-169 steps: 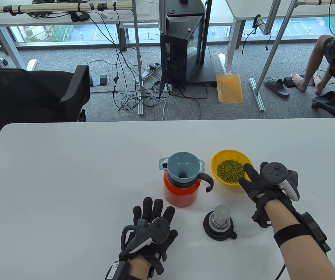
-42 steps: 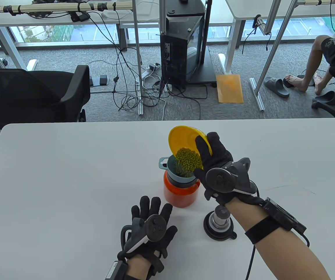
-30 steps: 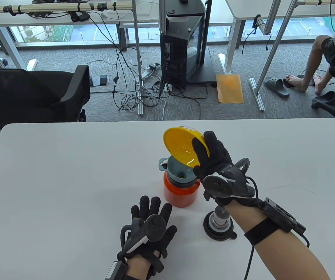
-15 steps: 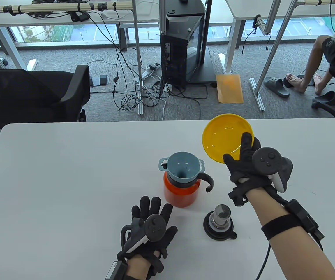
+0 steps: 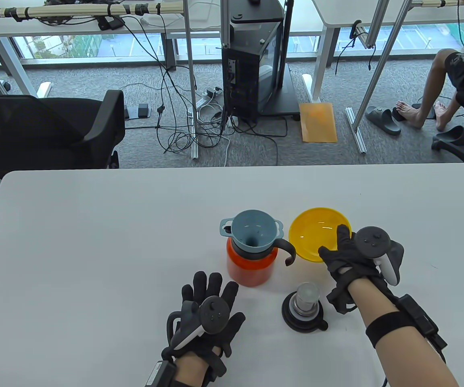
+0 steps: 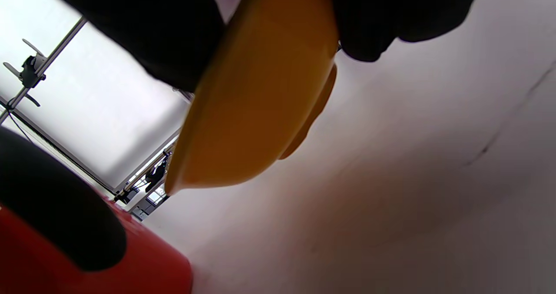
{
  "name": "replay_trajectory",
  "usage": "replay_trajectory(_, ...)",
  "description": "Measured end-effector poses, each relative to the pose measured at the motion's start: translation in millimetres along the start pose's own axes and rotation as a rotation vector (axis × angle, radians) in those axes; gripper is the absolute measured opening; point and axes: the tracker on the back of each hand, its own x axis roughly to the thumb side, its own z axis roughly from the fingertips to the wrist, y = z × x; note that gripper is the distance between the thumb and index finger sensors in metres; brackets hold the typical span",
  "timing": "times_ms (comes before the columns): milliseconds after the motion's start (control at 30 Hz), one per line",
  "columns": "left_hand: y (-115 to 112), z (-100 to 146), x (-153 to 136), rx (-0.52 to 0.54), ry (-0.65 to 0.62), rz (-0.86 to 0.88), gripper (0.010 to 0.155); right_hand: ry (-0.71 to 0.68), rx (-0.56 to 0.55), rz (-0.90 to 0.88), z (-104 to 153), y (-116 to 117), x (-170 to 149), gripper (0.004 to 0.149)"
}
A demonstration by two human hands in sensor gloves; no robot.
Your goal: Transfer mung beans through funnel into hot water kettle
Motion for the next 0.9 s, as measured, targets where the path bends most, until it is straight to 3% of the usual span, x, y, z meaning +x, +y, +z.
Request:
replay_trajectory(367, 0, 0, 0, -0.006, -0.001, 0.004, 0.08, 0.074, 0.096, 0.045, -3, 18, -20, 0.087)
replay_trajectory(533, 0, 0, 0, -0.009, -0.001, 0.005, 0.079, 0.068, 0.07, 0.079, -1, 17, -24, 0.09)
replay_trajectory(633, 1, 0, 0, -0.007, -0.001, 0.007, 0.079, 0.035, 0.056, 0.157, 2, 9, -16, 0.09)
replay_trajectory(733, 1, 0, 0, -0.003, -0.003, 0.005, 0.079, -0.019, 0.046, 0.12, 4, 0, 1, 0.088)
replay_trajectory(900, 1, 0, 0, -0.004, -0.004, 0.007, 0.079, -0.156, 0.05, 0.109, 11, -16, 46, 0.081)
